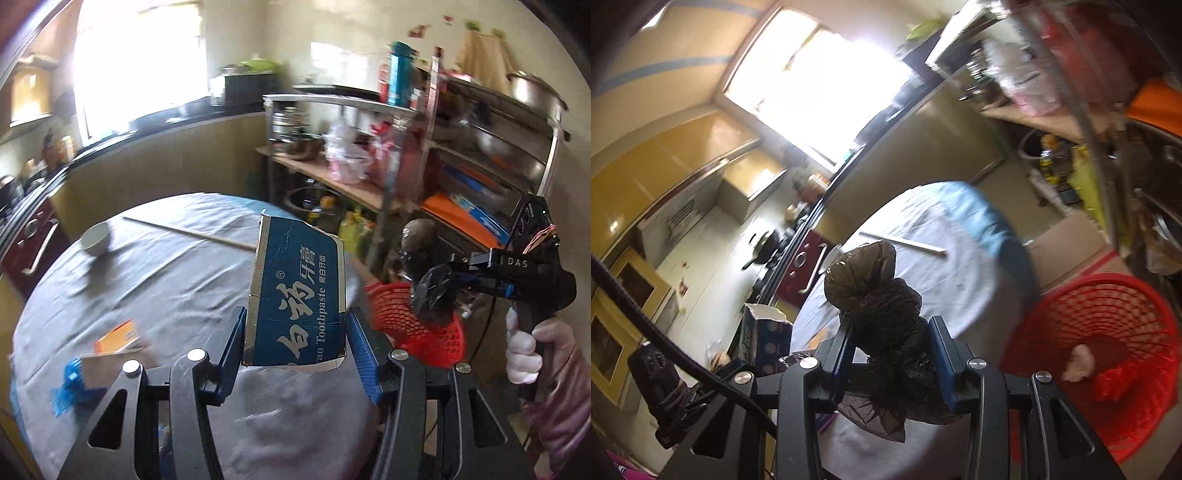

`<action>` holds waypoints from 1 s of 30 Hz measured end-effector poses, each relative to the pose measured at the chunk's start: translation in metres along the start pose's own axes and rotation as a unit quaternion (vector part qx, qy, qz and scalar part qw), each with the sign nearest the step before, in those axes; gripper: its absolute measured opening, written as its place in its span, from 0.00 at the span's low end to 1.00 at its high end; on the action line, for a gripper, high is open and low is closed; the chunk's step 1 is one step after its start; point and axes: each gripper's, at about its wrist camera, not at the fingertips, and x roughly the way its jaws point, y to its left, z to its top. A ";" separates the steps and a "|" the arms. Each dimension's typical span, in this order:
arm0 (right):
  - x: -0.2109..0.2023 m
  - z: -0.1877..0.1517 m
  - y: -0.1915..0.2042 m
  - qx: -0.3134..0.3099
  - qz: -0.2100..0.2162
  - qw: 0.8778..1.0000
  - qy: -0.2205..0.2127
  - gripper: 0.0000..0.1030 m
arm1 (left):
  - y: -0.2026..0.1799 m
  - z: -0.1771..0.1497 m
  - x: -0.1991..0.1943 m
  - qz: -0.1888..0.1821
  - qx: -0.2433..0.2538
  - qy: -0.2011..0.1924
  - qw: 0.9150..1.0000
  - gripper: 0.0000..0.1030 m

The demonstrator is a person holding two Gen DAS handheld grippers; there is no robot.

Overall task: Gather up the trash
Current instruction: 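Carry both items to the red basket and release them inside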

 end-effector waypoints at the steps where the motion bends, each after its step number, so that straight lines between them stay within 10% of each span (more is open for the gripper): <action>1: -0.004 0.001 -0.006 0.006 -0.004 1.000 -0.004 0.41 | -0.007 0.004 0.006 -0.009 0.006 0.003 1.000 0.54; 18: -0.058 -0.004 -0.106 0.109 -0.073 0.991 -0.029 0.49 | -0.128 0.023 0.106 -0.106 0.104 0.083 0.985 0.61; 30: -0.054 0.000 -0.108 0.117 -0.071 0.990 -0.032 0.53 | -0.090 0.001 0.086 -0.057 0.084 0.091 0.991 0.61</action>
